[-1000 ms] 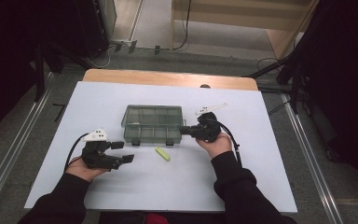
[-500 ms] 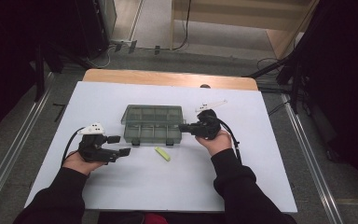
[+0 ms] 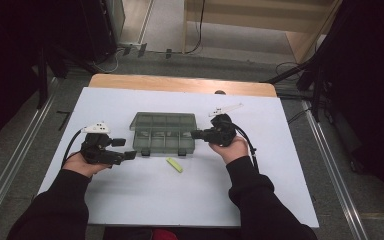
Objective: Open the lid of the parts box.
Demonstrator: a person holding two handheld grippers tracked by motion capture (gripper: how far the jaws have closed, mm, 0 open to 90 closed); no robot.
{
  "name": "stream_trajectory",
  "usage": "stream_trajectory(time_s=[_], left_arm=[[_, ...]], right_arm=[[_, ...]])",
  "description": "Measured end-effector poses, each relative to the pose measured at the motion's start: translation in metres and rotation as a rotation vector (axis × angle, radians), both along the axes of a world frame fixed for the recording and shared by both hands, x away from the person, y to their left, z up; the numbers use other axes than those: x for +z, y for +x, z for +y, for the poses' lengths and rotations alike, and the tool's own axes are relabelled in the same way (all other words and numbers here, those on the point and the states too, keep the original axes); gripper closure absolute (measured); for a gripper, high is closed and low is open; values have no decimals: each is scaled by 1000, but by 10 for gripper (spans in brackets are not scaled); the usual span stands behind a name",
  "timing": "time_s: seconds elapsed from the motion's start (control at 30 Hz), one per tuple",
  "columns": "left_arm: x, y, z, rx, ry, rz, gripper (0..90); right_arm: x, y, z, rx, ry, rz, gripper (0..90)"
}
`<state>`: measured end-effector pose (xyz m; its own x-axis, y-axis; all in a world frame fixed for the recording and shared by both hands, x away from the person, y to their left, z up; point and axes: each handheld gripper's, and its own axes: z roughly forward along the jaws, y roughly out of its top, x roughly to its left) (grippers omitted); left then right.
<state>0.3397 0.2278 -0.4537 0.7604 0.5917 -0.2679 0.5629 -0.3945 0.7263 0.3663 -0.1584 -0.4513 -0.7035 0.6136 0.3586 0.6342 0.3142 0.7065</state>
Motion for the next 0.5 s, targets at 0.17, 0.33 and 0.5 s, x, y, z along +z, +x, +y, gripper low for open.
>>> stream_trajectory(time_s=[0.17,0.33,0.5], left_arm=[[3,7,3,4,-1,4,250],[5,13,4,11,-4,5,250],[5,21,4,8,9,8,251]], right_arm=[[1,1,1,1,3,-1,900],[2,2,0,1,3,1,900],[2,3,-1,8,6,0,900]])
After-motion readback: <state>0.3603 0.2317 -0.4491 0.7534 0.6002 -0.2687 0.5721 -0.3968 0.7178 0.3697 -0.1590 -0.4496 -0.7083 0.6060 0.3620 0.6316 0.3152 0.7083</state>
